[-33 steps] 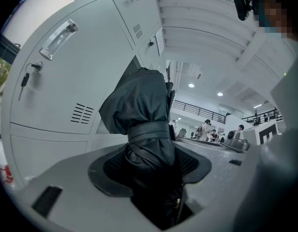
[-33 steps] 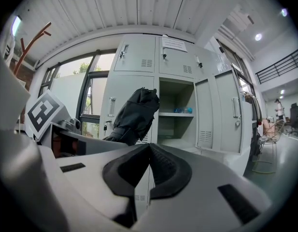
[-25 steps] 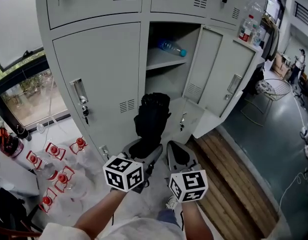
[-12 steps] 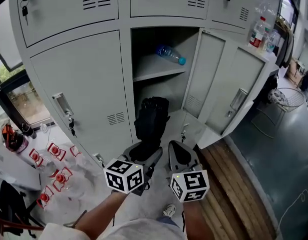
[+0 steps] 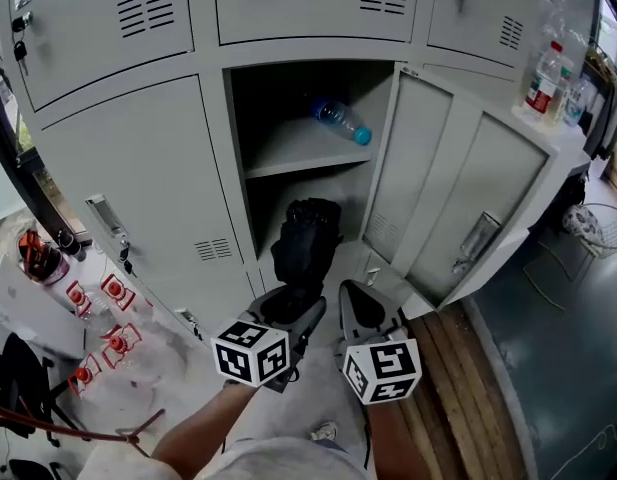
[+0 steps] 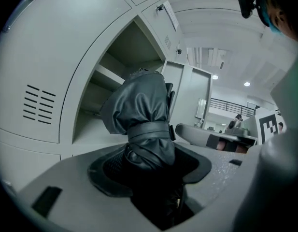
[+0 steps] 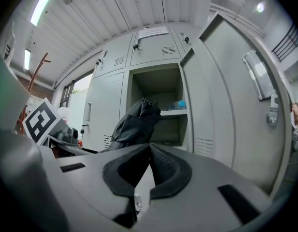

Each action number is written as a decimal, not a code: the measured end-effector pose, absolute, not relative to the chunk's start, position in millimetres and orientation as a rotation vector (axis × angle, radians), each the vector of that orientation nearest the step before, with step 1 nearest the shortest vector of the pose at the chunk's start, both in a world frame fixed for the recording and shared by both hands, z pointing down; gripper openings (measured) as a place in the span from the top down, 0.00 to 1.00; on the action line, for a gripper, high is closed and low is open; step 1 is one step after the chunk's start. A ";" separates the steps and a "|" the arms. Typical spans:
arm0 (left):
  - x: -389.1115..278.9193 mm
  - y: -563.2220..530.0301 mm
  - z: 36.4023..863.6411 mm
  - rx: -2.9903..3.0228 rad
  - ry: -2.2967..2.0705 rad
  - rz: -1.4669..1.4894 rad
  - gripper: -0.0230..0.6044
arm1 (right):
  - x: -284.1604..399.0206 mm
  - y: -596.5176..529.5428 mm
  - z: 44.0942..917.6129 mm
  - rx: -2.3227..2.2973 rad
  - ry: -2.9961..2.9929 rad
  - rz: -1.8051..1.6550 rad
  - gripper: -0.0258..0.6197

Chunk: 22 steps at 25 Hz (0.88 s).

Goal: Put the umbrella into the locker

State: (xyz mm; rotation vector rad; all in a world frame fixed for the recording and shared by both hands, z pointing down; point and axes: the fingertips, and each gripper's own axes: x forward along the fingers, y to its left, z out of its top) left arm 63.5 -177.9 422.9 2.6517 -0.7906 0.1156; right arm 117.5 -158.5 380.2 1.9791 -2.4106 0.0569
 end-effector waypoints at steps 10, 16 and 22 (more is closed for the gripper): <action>90.7 -199.5 432.9 2.607 -0.951 0.174 0.56 | 142.2 -184.2 378.0 1.844 -2.530 0.045 0.96; 91.6 -219.7 440.4 2.587 -1.020 0.234 0.56 | 146.2 -196.4 379.6 1.816 -2.543 0.053 0.96; 96.2 -246.1 443.2 2.592 -1.042 0.292 0.56 | 145.1 -210.2 385.4 1.818 -2.522 0.054 0.96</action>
